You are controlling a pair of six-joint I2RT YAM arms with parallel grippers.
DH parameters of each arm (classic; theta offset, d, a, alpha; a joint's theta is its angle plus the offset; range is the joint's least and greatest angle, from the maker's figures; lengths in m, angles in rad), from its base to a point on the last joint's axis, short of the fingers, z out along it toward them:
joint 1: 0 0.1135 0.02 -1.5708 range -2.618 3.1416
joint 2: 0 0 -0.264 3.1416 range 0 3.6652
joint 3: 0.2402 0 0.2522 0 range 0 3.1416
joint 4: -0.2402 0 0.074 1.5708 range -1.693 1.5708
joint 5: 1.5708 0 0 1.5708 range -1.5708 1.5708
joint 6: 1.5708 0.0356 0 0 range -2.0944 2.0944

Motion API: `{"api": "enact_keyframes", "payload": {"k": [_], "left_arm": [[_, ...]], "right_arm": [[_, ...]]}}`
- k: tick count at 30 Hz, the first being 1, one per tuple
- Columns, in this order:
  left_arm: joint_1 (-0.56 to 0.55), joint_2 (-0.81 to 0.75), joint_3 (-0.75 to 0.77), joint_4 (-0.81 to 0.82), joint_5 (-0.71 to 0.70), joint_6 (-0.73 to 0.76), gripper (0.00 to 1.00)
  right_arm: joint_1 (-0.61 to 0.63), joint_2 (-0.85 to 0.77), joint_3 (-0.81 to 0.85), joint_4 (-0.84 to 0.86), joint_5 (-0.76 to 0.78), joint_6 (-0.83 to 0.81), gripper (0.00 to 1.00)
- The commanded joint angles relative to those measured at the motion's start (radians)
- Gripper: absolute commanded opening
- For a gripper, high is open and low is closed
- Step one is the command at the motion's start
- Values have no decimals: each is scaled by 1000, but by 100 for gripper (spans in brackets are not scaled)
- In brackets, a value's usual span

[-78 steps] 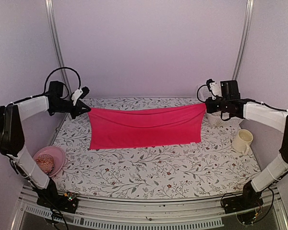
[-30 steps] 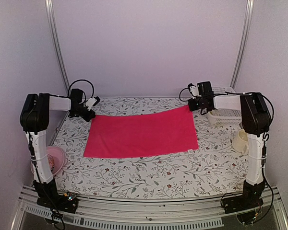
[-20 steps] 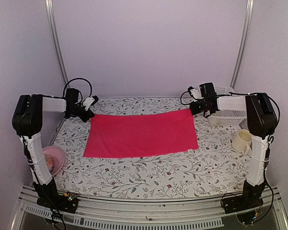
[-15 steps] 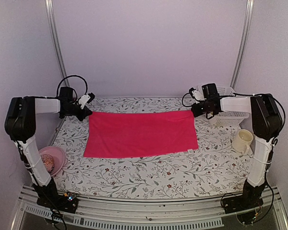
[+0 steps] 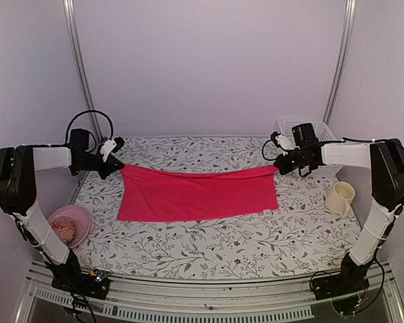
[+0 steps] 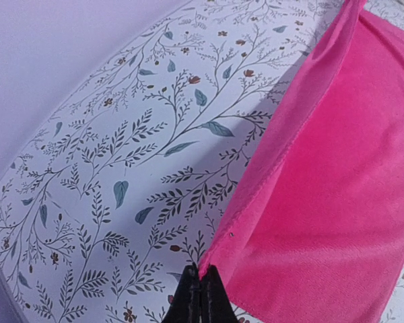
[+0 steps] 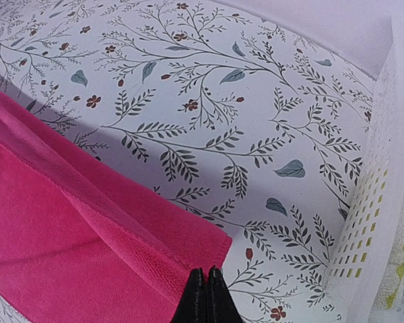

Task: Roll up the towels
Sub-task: Fold the towel at the center of the board.

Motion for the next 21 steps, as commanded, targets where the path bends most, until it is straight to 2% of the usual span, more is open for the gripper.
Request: {"api": "enact_keyframes", "payload": {"k": [1,21], "left_arm": [[18,-80,-51,-58,91,86,0],[101,-201,-156,-346,221,358,0]], "right_arm": [[-3,-81,-56,-33,-35,0,2],[64,-312,-287,-64,-18,102,2]]}}
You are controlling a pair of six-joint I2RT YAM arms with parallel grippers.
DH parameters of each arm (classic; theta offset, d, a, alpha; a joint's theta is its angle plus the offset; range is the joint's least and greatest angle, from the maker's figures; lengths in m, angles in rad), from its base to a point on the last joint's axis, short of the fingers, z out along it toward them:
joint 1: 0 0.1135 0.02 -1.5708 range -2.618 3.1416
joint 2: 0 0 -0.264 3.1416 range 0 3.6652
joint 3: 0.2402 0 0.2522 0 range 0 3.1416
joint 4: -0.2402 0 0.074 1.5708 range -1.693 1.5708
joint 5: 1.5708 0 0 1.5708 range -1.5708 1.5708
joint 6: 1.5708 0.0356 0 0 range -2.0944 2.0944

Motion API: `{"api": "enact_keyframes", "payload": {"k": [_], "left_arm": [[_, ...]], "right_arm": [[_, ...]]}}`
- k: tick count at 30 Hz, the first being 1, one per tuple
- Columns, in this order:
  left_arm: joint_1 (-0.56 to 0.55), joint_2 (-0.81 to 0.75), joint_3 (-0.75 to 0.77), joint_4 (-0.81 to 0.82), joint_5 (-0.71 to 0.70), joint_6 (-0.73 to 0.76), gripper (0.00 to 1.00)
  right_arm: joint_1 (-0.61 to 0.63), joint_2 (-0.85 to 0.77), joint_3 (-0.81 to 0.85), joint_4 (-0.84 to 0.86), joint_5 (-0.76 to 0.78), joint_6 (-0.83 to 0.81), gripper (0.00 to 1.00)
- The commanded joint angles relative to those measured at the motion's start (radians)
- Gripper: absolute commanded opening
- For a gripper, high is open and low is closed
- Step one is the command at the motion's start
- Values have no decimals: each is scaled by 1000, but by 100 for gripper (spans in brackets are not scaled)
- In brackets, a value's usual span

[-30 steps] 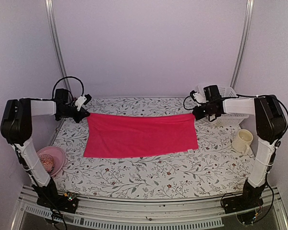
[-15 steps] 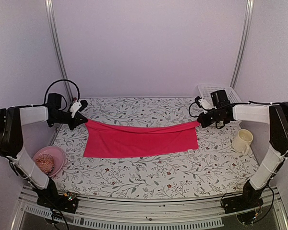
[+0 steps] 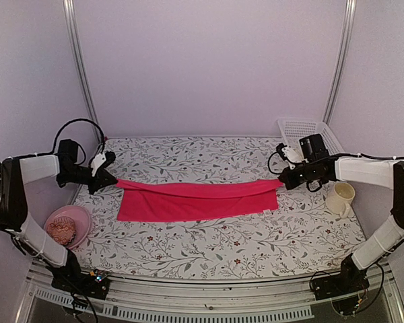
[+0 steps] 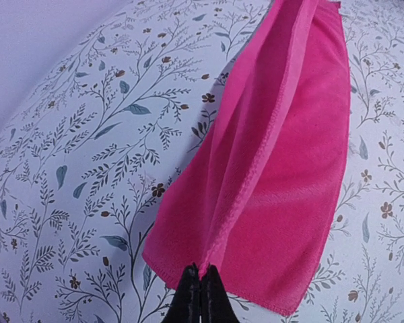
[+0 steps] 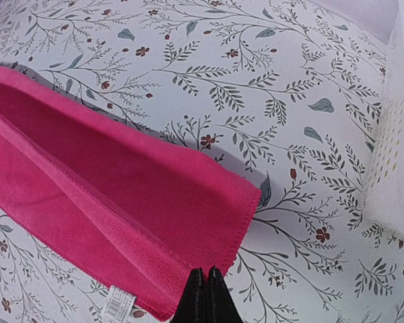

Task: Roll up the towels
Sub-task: Fold the towel at the center of the board.

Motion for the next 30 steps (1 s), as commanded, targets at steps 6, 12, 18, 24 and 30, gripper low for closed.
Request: {"api": "enact_keyframes", "payload": {"k": [6,12,18,24,30], "left_arm": [[18,11,-20,-183,42,165,0],[18,38,-22,-242,28,216,0],[16,84,-23,-262,-21,247,0],[12,124,-35,-264,-80,266,0],[12,142,-46,-253,-115,264,0]], "right_arm": [[41,-58,-78,-15,36,66,2],[58,-7,-96,-20,51,87,2],[66,4,-111,-30,67,99,2],[90,22,-132,-39,76,111,2],[95,55,-132,-54,105,126,2]]}}
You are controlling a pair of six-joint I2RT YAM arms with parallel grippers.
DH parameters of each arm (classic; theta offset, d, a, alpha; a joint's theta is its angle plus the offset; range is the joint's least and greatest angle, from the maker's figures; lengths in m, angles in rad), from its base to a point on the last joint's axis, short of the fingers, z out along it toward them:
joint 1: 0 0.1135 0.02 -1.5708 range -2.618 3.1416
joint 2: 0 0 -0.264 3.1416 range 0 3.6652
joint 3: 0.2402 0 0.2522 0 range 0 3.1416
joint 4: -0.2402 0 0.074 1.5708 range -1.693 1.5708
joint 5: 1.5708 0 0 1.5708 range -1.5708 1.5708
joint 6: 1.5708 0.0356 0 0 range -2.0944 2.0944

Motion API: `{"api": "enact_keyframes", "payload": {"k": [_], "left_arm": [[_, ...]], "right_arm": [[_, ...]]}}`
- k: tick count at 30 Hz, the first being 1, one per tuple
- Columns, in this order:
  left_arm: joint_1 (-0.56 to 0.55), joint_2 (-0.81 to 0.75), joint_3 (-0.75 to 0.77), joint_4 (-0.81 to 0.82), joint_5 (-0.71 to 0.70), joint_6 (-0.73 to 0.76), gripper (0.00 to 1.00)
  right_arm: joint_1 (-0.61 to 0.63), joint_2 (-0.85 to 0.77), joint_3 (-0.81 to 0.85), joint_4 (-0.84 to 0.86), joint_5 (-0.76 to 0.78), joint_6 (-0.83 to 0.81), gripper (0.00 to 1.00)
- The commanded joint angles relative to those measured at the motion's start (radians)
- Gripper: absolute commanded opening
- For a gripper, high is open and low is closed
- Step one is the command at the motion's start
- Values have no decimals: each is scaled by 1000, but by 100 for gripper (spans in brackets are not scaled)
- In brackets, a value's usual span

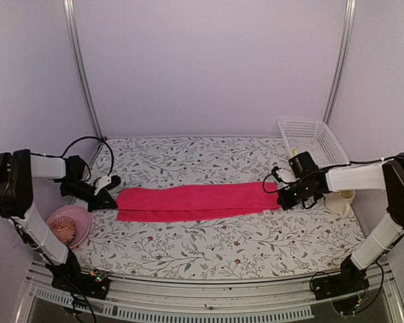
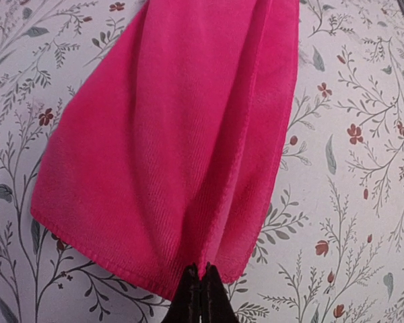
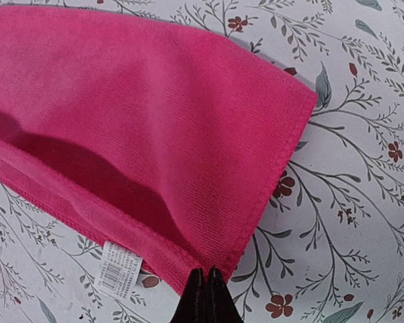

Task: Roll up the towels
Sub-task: Fold the towel at the center of the board.

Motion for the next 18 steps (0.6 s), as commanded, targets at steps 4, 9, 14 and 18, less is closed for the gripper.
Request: {"api": "enact_keyframes", "payload": {"k": [4,9,14,18], "left_arm": [[0,28,-31,3,-51,19,0],[-18,52,-45,16,-65,12,1],[-27,61,-50,27,-74,6,4],[-27,54,-48,23,-72,7,22]], "right_arm": [[9,8,-18,-29,41,32,2],[13,-6,-16,-40,48,45,2],[15,-10,-11,-46,41,48,4],[15,-14,-3,-60,68,58,13]]}}
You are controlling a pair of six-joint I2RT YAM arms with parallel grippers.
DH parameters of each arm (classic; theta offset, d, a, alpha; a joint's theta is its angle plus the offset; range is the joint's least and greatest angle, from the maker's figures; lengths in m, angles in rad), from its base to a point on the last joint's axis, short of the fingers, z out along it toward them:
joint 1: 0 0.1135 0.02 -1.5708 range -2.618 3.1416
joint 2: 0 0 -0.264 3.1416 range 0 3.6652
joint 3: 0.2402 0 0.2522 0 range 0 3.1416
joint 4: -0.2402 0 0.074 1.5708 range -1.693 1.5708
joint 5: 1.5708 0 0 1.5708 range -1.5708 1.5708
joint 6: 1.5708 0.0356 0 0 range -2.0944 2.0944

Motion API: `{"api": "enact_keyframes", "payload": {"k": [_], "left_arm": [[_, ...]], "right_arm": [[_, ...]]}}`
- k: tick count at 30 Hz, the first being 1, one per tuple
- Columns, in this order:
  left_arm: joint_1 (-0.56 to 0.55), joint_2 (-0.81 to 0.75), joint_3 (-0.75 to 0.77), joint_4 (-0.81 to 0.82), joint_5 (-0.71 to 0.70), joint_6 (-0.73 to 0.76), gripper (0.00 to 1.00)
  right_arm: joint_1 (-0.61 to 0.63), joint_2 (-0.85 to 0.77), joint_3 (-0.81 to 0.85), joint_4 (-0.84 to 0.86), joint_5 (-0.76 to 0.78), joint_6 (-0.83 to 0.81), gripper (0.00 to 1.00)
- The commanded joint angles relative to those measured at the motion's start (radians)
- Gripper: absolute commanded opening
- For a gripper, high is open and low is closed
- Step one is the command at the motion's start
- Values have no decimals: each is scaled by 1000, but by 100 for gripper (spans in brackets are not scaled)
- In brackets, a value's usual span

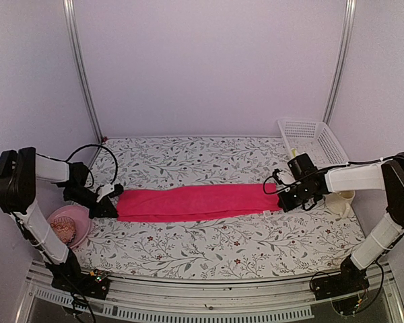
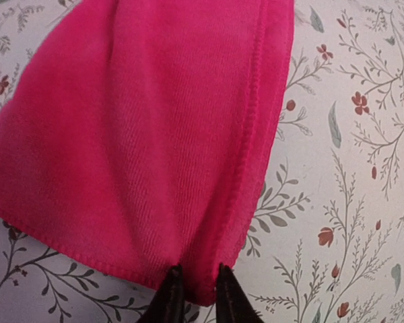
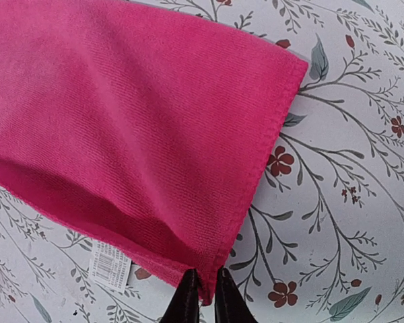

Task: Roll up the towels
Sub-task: Fold the towel at the center of the board, then adjust the towel at the center of the board.

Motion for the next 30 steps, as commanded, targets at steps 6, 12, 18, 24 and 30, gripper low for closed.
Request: {"api": "enact_keyframes", "payload": {"k": [6,12,18,24,30], "left_arm": [[-5,-29,9,-46,12,27,67],[19,-76,61,-126,54,66,97],[69,-65,171,-153,145,-20,97],[67,0,241,88,152,-393,97],[28,99,312,121,118,-410,83]], "right_arm": [[7,-48,15,-54,44,19,30],[7,-132,56,-88,60,63,53],[-15,-154,116,-88,24,61,65],[-28,-31,216,-47,88,93,67],[-33,144,325,-43,92,90,67]]}}
